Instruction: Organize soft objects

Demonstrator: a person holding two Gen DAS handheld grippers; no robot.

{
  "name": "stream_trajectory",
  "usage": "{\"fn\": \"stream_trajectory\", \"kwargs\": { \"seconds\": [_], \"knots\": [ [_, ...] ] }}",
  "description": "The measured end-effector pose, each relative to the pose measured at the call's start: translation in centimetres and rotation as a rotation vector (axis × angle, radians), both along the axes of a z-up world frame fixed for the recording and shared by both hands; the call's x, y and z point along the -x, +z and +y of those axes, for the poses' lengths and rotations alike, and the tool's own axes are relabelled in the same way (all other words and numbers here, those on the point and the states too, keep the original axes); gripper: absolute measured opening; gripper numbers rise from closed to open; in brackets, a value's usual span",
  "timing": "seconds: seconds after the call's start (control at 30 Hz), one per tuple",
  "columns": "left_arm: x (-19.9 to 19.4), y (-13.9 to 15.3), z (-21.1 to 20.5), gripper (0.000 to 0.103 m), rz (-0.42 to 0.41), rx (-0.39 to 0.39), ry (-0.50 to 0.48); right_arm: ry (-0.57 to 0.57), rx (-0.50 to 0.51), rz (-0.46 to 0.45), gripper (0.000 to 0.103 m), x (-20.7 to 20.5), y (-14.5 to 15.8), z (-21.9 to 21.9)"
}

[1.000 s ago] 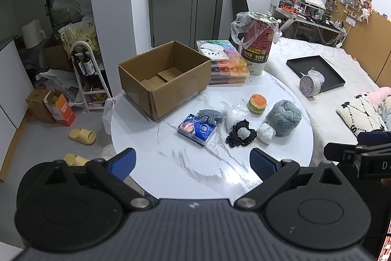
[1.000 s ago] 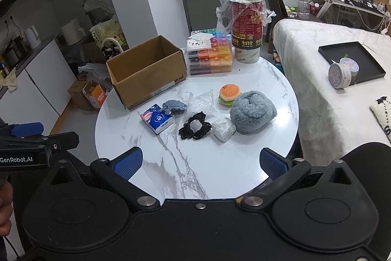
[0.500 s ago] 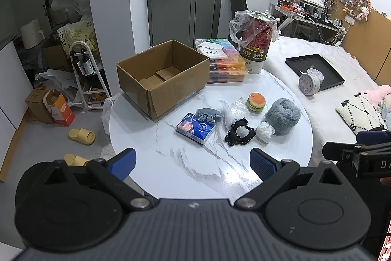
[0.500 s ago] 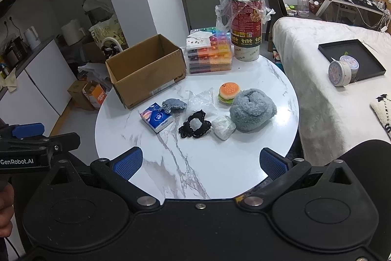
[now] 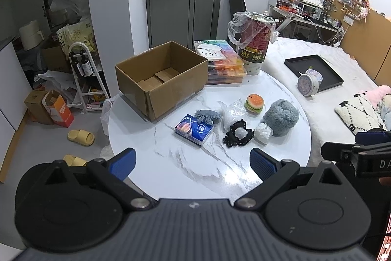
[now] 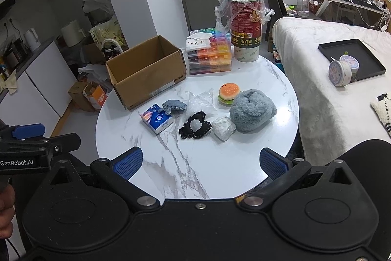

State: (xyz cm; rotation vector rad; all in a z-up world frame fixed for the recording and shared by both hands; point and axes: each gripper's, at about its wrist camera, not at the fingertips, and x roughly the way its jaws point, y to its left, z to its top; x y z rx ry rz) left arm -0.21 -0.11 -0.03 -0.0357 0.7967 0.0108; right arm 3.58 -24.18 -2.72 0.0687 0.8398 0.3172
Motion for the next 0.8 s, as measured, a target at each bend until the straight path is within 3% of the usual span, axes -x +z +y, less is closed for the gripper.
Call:
{"fn": "stream_trajectory", "kwargs": {
  "seconds": [0.8],
  "knots": [
    [-1.9, -0.2, -0.1, 0.099, -0.013, 0.027, 0.013, -0.001, -0.058, 0.041, 0.103, -2.7, -0.3, -1.6]
  ]
}}
